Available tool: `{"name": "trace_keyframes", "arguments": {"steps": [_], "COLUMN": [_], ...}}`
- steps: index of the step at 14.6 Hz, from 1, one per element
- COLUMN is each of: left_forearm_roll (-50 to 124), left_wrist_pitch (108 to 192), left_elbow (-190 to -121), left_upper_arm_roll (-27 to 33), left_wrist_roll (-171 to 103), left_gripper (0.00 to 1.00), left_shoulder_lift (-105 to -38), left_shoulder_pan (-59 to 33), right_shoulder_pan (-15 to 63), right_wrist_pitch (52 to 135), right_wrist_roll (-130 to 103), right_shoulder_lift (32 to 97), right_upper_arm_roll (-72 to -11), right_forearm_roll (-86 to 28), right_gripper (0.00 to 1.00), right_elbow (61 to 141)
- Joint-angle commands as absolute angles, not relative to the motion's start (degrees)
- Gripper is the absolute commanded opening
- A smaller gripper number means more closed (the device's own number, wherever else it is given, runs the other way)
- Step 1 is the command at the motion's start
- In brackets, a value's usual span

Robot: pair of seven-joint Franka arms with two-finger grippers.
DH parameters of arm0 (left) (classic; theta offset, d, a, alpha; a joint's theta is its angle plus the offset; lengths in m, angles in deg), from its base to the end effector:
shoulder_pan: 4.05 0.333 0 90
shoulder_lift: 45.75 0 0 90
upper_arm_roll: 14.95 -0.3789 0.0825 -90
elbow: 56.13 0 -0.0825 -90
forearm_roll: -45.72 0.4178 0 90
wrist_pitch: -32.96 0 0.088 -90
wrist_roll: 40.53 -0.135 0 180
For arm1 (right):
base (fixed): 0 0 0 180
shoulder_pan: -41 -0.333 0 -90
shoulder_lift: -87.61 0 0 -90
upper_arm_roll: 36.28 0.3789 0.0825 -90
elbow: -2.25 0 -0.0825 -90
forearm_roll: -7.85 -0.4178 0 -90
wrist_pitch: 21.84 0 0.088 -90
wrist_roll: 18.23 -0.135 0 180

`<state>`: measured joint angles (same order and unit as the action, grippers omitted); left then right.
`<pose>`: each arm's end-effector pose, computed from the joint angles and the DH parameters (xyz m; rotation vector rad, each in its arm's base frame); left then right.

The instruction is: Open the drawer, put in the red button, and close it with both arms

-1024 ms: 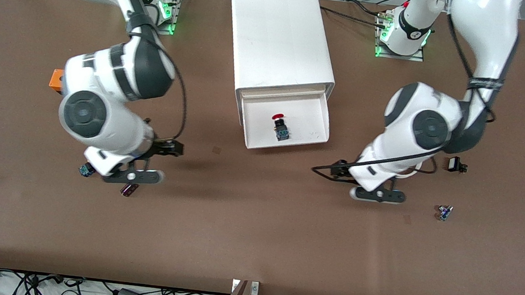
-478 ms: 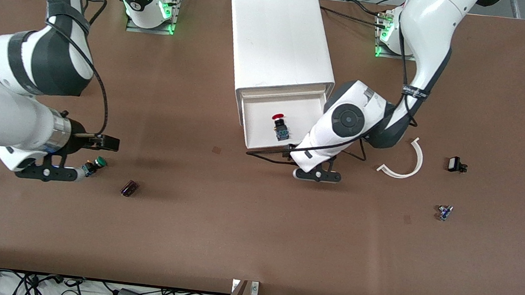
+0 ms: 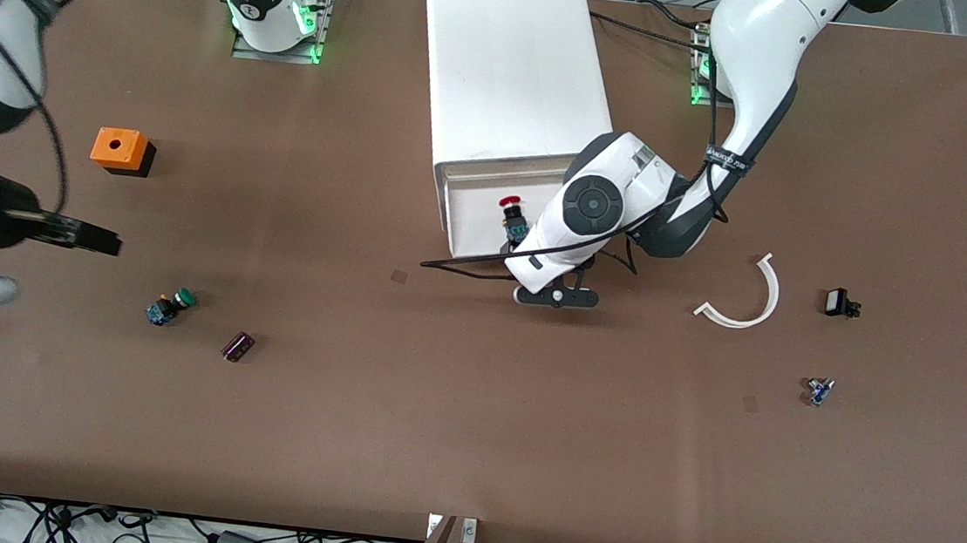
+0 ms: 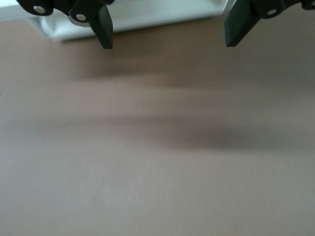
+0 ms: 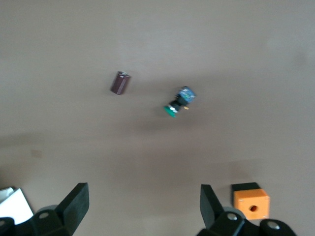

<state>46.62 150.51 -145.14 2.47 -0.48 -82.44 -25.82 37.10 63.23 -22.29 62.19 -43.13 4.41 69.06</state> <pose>0.6023 -0.4458 0.2820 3.0679 0.0823 -0.3017 0.7279 -0.0088 0.5626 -3.1238 0.1759 0.1915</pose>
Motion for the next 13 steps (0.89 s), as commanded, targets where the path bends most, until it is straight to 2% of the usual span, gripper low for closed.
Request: {"name": "trace_keyframes", "arguments": {"steps": [1,4,7,10,13], "left_forearm_roll": [43.97,40.88,39.48,38.16,39.30], "left_wrist_pitch": [141.70,136.69,131.94,131.57,131.66], "left_elbow": [-144.73,-144.90,-145.17,-144.99,-143.16], "left_upper_arm_roll": [4.55,5.00,6.66,7.37,6.85], "left_wrist_roll": [0.16,0.16,0.16,-0.02,-1.07], "left_gripper": [1.00,1.00,1.00,1.00,1.00], "left_shoulder_lift": [-81.17,-81.08,-81.08,-81.25,-81.08], "left_shoulder_pan": [-25.49,-25.84,-26.02,-25.85,-24.36], "right_shoulder_pan": [40.46,42.83,43.72,43.55,43.55], "right_wrist_pitch": [64.46,66.83,66.49,67.36,71.92], "right_wrist_roll": [-17.63,-16.30,-16.30,-16.39,-16.39], "right_shoulder_lift": [69.75,74.24,75.22,76.18,80.91], "right_upper_arm_roll": [-40.94,-37.62,-35.84,-35.66,-35.57], "right_forearm_roll": [5.04,8.20,10.05,10.14,10.31], "right_gripper": [1.00,1.00,1.00,1.00,1.00], "right_elbow": [77.46,82.57,83.20,85.47,93.19]}}
